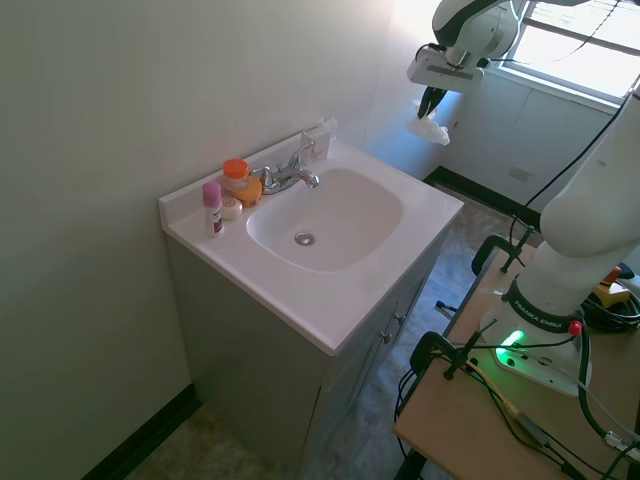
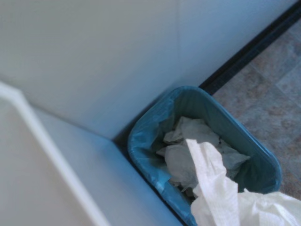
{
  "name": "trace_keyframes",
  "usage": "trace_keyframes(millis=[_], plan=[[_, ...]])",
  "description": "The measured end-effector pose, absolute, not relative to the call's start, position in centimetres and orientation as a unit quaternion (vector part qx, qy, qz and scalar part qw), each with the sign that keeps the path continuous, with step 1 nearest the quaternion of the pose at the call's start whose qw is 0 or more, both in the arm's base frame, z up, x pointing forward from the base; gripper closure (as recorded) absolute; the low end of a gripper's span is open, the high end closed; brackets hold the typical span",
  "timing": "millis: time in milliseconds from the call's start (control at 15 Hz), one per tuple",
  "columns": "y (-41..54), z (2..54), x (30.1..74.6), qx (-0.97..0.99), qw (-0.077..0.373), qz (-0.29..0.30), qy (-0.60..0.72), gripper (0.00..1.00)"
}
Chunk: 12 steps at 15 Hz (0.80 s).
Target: Throw the tissue in the trash bin
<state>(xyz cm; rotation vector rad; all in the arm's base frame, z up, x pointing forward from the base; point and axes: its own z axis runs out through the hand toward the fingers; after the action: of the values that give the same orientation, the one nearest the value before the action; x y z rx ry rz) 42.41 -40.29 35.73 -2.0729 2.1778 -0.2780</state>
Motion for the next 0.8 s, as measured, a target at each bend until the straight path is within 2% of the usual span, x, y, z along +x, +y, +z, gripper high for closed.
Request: trace_keyframes(millis=[267,333,467,800], plan=[[-44.7,26.6,45.8,-0.657,0.027,-0.052,0.752,1.0],[-45.4,24.6,46.8,-0.657,0.021,-0.043,0.752,0.0],[-46.2,22.7,48.7,-0.663,0.016,-0.029,0.747,0.0],[-46.2,23.7,50.0,-0.67,0.02,-0.023,0.741,0.0]])
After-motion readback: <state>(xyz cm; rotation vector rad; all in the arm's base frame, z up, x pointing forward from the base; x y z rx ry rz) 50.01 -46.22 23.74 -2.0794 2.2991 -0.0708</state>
